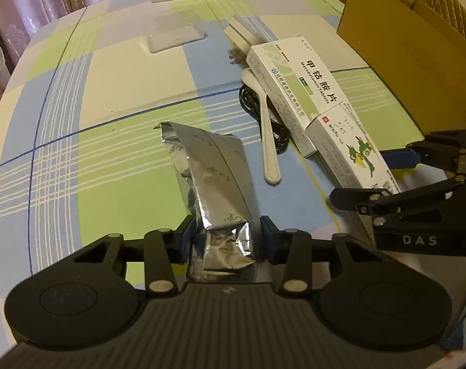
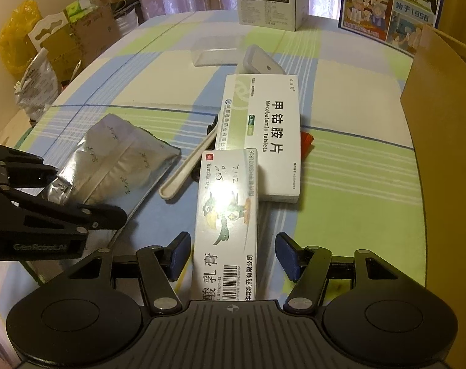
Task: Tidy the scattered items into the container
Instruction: 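Close the left tool on the silver foil pouch, then carry the foil pouch and parrot box over the cardboard box with both tools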
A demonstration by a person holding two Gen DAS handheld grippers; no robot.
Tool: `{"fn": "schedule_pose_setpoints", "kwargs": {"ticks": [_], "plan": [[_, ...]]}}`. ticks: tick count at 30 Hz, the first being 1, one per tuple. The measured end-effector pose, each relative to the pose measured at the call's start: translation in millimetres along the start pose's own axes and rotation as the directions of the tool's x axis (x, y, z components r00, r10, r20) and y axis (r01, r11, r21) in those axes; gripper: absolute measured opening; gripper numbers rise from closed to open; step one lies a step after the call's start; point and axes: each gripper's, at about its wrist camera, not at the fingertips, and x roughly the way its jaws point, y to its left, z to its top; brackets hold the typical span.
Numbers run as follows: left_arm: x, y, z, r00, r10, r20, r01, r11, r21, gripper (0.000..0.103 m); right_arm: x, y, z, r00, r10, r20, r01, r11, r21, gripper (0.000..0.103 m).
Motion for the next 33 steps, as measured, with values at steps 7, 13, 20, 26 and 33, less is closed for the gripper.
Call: {"fn": "schedule_pose_setpoints", "kwargs": {"ticks": [7, 13, 20, 26, 33], "plan": [[1, 10, 4, 0.997, -0.061, -0.042, 0.06, 0.998, -0.02, 0.044, 1, 4, 1, 1.0, 0.005, -0.004, -0.005, 1.0, -0.01, 0.059], [11, 10, 12, 0.994, -0.062, -0.093, 0.063, 0.998, 0.005, 0.046, 4, 3, 1, 1.0, 0.006, -0.012, -0.006, 1.0, -0.016, 0.059], [12, 8, 12, 0.994, -0.05, -0.095, 0.054, 0.998, 0.037, 0.042, 4, 1, 3, 1.0, 0.003, -0.012, -0.003, 1.0, -0.009, 0.05], [8, 9, 12, 0.997, -0.046, -0.063, 0.047, 0.998, 0.027, 0.035, 1, 2, 4, 1.0, 0.009, -0.008, -0.009, 1.0, -0.014, 0.036], [-6, 14, 12, 0.999, -0.051, -0.004, 0.051, 0.999, -0.007, 0.035, -7, 3, 7, 0.999, 0.004, 0.045, -0.004, 1.0, -0.002, 0.036]]}}
